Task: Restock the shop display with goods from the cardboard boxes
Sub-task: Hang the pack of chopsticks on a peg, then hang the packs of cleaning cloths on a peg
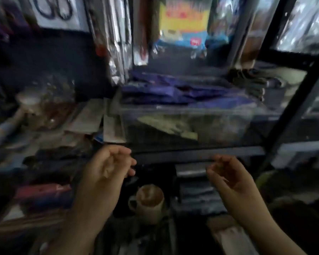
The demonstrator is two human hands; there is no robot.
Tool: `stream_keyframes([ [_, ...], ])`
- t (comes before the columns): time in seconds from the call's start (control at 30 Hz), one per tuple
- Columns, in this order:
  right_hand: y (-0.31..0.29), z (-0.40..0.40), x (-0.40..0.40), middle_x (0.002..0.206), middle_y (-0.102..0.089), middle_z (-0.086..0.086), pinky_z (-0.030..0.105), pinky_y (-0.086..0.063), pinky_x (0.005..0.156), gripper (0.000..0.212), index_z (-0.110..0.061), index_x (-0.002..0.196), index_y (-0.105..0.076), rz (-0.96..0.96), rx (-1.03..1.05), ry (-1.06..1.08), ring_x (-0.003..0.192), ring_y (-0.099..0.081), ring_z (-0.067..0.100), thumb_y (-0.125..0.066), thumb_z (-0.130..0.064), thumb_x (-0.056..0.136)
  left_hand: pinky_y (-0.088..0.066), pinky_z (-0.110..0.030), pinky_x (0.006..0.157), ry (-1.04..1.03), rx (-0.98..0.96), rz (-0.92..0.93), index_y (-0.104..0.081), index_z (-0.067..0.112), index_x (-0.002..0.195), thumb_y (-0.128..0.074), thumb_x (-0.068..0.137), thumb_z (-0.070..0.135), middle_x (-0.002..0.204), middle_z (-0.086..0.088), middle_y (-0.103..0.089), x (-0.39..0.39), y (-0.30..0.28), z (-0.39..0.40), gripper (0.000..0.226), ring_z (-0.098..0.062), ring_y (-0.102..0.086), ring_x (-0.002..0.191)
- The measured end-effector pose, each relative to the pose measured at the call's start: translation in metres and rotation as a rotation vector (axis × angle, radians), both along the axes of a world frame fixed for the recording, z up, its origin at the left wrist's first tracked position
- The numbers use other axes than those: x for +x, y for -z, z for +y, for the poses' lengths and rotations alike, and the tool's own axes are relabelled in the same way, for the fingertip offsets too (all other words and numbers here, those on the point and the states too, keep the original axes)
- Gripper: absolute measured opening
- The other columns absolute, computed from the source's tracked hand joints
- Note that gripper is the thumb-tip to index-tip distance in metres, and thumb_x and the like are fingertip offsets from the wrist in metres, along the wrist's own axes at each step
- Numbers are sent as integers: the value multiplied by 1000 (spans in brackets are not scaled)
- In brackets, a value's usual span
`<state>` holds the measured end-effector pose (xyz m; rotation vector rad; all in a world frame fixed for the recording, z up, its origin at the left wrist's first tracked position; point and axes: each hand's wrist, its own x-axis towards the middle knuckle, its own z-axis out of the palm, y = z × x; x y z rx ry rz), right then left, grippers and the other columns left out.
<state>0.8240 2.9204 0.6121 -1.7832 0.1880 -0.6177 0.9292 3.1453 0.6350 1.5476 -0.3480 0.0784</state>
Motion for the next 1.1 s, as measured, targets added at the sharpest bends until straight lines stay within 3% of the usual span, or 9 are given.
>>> stream_keyframes([
  [0.07, 29, -5, -24, 74, -65, -4, 11, -47, 62, 25, -19, 100, -58, 109, 21, 101, 64, -60, 0, -62, 2, 87, -49, -16, 58, 71, 32, 80, -60, 18, 83, -65, 87, 13, 72, 3, -70, -22, 38, -12, 8, -7, -63, 59],
  [0.13, 58, -10, -48, 76, -66, -2, 15, -49, 63, 26, -24, 99, -58, 216, 56, 192, 66, -62, 4, -62, -1, 88, -49, -17, 58, 133, 69, 197, -60, 16, 83, -55, 92, 3, 70, -2, -68, -37, 78, -23, 16, -7, -62, 60],
  [0.27, 109, -19, -95, 82, -68, -1, 35, -53, 75, 22, -32, 98, -58, 454, 115, 370, 77, -65, 15, -64, -13, 89, -45, -26, 61, 276, 221, 459, -59, 16, 84, -54, 93, 3, 76, -7, -64, -57, 139, -45, 16, -18, -59, 65],
  [0.37, 130, -21, -125, 85, -67, 2, 35, -54, 72, 20, -32, 100, -58, 560, 164, 469, 76, -66, 16, -65, -17, 89, -45, -28, 65, 392, 308, 561, -59, 17, 86, -54, 94, 7, 80, -8, -64, -73, 163, -60, 13, -19, -60, 68],
  [0.6, 141, -33, -164, 83, -67, 3, 25, -52, 64, 15, -27, 105, -59, 594, 268, 681, 66, -66, 7, -62, -18, 92, -49, -31, 69, 509, 414, 545, -58, 14, 91, -52, 95, 9, 85, -8, -64, -92, 170, -99, 9, -18, -61, 69],
  [0.7, 142, -44, -175, 89, -68, 4, 31, -55, 73, 16, -27, 106, -58, 591, 287, 743, 80, -67, 15, -61, -20, 93, -52, -37, 72, 538, 449, 531, -59, 17, 90, -52, 96, 12, 85, -5, -64, -98, 171, -115, 10, -17, -62, 69],
  [0.83, 144, -66, -195, 93, -66, 7, 42, -55, 79, 20, -24, 113, -57, 592, 307, 838, 85, -66, 23, -60, -23, 93, -49, -29, 66, 584, 485, 513, -59, 20, 90, -52, 96, 14, 85, -2, -65, -108, 175, -141, 11, -16, -62, 71],
  [1.0, 151, -99, -235, 91, -65, 0, 28, -54, 67, 20, -23, 115, -55, 593, 330, 942, 81, -65, 14, -57, -21, 95, -45, -27, 65, 645, 513, 492, -58, 19, 86, -52, 95, 11, 83, -4, -64, -132, 185, -183, 14, -16, -60, 67],
  [1.1, 159, -123, -261, 89, -65, -1, 27, -52, 68, 21, -22, 116, -56, 621, 329, 950, 82, -65, 12, -58, -20, 95, -46, -26, 63, 672, 522, 529, -56, 16, 87, -52, 95, 8, 82, -6, -63, -152, 193, -214, 12, -16, -58, 65],
])
